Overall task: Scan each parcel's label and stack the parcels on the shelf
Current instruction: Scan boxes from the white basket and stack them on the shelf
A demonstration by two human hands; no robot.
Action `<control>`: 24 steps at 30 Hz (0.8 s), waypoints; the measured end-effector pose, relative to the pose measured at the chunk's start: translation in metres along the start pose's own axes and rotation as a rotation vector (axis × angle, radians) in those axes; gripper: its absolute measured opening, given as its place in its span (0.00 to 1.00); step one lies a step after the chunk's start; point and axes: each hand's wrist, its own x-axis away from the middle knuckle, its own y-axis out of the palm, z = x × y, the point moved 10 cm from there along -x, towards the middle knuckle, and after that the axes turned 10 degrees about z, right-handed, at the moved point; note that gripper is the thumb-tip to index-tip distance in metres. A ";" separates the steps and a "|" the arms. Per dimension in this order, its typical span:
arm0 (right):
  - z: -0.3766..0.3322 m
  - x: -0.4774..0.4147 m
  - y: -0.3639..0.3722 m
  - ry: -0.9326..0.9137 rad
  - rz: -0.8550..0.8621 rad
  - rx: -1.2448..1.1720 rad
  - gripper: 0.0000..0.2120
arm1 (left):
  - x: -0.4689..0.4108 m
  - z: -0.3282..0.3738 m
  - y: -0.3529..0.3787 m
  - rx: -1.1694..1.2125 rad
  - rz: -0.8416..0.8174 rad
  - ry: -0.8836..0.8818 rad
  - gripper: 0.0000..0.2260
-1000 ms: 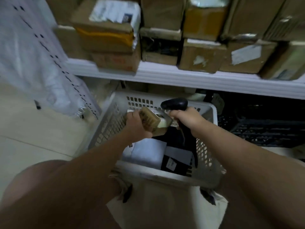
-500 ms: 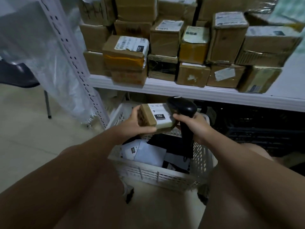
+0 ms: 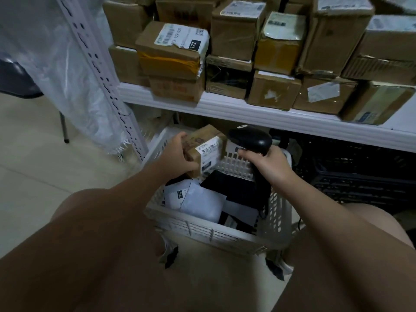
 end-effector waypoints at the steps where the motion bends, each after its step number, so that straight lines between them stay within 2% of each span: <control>1: -0.003 0.001 -0.001 -0.039 -0.010 0.063 0.05 | -0.005 -0.007 -0.002 -0.040 0.028 0.011 0.44; 3: -0.005 0.002 0.000 -0.086 -0.037 0.160 0.06 | -0.017 -0.021 -0.006 -0.127 0.092 0.032 0.40; 6: -0.004 0.005 0.002 -0.124 -0.050 0.278 0.10 | -0.009 0.000 -0.016 -0.225 0.174 0.072 0.39; 13: -0.006 0.011 0.006 -0.196 -0.059 0.332 0.12 | -0.010 0.001 -0.015 -0.273 0.203 0.079 0.35; 24: -0.011 0.014 0.005 -0.233 -0.064 0.318 0.07 | -0.013 -0.010 -0.015 -0.288 0.194 0.067 0.32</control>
